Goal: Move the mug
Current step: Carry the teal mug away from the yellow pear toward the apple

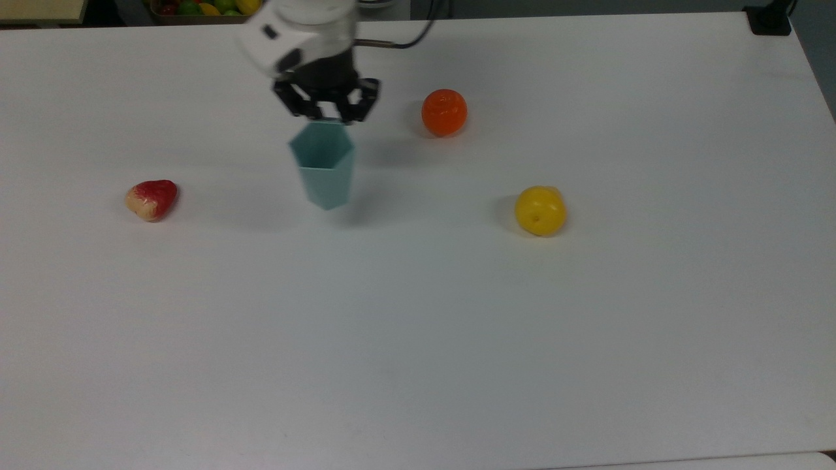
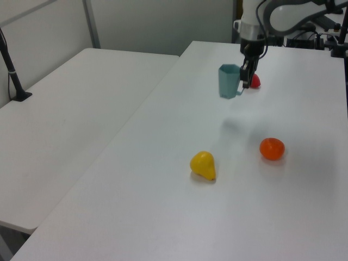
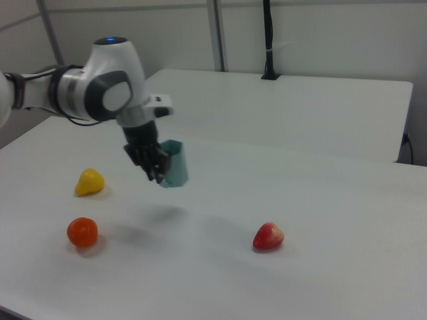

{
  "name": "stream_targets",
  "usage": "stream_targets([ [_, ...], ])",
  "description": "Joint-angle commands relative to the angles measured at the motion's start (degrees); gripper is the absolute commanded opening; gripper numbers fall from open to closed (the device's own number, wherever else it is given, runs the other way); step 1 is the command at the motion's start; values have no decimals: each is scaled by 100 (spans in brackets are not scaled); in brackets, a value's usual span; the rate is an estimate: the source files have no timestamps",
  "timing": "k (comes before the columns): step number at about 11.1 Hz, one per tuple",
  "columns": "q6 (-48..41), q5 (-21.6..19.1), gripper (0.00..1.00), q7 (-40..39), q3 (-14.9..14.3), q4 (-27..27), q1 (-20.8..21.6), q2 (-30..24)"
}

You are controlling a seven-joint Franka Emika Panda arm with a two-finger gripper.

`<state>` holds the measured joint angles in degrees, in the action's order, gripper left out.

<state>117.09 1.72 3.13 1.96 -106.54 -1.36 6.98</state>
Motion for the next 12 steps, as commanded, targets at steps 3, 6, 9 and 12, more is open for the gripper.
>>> stream_targets([
  [3,-257,372,0,-514,23,-43,-690,136],
  [6,-257,372,0,-533,23,-51,-743,329],
  [9,-248,372,0,-524,23,-78,-717,514],
  [12,-222,372,0,-524,32,-262,-682,550],
])
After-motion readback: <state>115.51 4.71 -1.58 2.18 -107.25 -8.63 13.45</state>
